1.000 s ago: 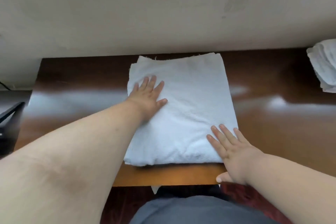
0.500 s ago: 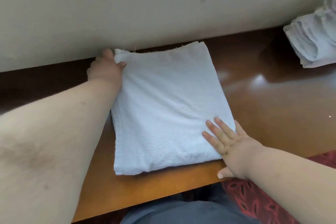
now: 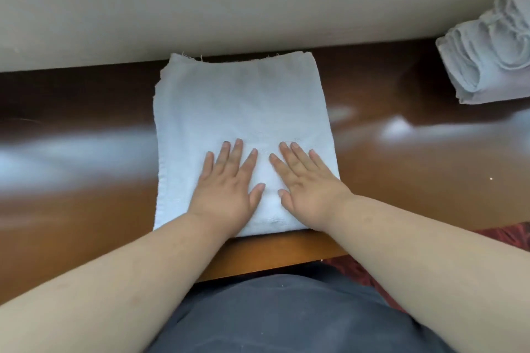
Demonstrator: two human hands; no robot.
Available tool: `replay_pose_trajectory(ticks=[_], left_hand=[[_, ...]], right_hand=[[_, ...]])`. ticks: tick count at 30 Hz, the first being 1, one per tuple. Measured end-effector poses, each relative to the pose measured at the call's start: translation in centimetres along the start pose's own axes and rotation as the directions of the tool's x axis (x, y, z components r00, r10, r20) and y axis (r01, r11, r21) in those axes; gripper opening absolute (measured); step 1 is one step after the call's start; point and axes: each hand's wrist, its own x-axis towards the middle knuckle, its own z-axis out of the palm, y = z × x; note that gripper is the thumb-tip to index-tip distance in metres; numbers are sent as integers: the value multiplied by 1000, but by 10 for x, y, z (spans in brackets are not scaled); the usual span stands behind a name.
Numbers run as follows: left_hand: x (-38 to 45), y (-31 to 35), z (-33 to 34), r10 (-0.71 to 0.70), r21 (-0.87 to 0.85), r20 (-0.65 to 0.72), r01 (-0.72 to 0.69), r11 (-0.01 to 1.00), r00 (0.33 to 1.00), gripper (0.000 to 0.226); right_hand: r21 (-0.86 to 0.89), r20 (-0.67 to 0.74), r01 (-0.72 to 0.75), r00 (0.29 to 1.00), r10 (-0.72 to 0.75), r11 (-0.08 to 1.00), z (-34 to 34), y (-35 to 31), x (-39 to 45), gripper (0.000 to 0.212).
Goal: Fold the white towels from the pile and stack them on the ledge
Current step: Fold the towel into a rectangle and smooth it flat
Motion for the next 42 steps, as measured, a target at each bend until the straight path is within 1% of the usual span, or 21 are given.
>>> replay_pose_trajectory(ticks=[6, 8, 10, 11, 13, 14, 15, 16, 17, 19, 21, 23, 25, 27, 29, 31, 33, 35, 36, 39, 42], left_hand=[[-14, -67, 2, -216, -55, 64, 220, 974, 974, 73], [-35, -81, 4, -321, -13, 118, 325, 946, 940, 75], [-55, -83, 4, -380, 25, 83, 379, 925, 921, 74], [-65, -79, 2, -322, 19, 17, 322, 947, 947, 75], [-80, -64, 1, -26, 11, -62, 27, 1000, 998, 78], [-88, -58, 5, 123, 52, -37, -121, 991, 992, 81], [-94, -54, 9, 191, 92, 29, -193, 977, 981, 85], [-98, -54, 12, 157, 103, 90, -166, 981, 984, 90], [-99, -58, 15, 63, 102, 129, -76, 992, 990, 94], [-98, -67, 12, -83, 123, 131, 67, 990, 988, 92], [-97, -72, 5, -109, 189, 134, 83, 978, 985, 82], [-95, -72, -1, -81, 267, 102, 51, 962, 991, 82], [-94, -65, -9, -44, 302, 77, 19, 953, 996, 83], [-91, -59, -18, -17, 247, 97, -8, 969, 995, 64], [-90, -60, -33, -48, 172, 89, 32, 985, 995, 44], [-92, -65, -50, -68, 49, 85, 64, 997, 994, 32], [-100, -74, -65, -82, -130, 80, 92, 987, 993, 18], [-108, -79, -79, -149, -348, 67, 163, 923, 987, 9], [-112, -81, -87, -191, -472, 64, 198, 859, 980, 13], [-112, -87, -107, -303, -769, 29, 215, 602, 953, 23], [-93, -98, -115, -420, -927, -5, 154, 342, 907, 25]], right_hand=[[-53, -8, 20, 1000, -21, 998, 19, 15, 6, 84], [-70, -14, 55, 998, -56, 996, 20, 21, -3, 91], [-119, -2, 125, 992, -126, 985, 24, 32, -24, 96], [-171, 7, 154, 988, -155, 973, 28, 39, -35, 98], [-233, 25, 145, 989, -143, 962, 38, 51, -56, 100], [-219, 15, 113, 994, -113, 969, 41, 56, -63, 99], [-193, -9, 81, 996, -84, 978, 43, 59, -68, 97], [-170, -29, 59, 998, -64, 984, 42, 60, -70, 92], [-154, -38, 50, 998, -56, 987, 40, 60, -70, 87], [-167, -39, 45, 998, -53, 985, 33, 58, -68, 82], [-205, -15, 45, 999, -49, 978, 28, 54, -66, 81], [-215, -34, 46, 998, -55, 975, 25, 48, -66, 80], [-162, -66, 37, 997, -48, 986, 18, 44, -66, 72], [-50, -80, 7, 997, -11, 999, 7, 43, -66, 62], [145, -105, -57, 992, 73, 988, -7, 45, -70, 57], [356, -126, -123, 976, 178, 926, -18, 46, -81, 56], [565, -144, -157, 948, 285, 810, -26, 43, -95, 55], [752, -186, -148, 888, 422, 642, -30, 37, -106, 55], [810, -205, -127, 854, 479, 572, -31, 33, -110, 54], [898, -222, -71, 779, 586, 435, -38, 20, -109, 47], [948, -206, -15, 732, 649, 318, -51, 15, -90, 46]])
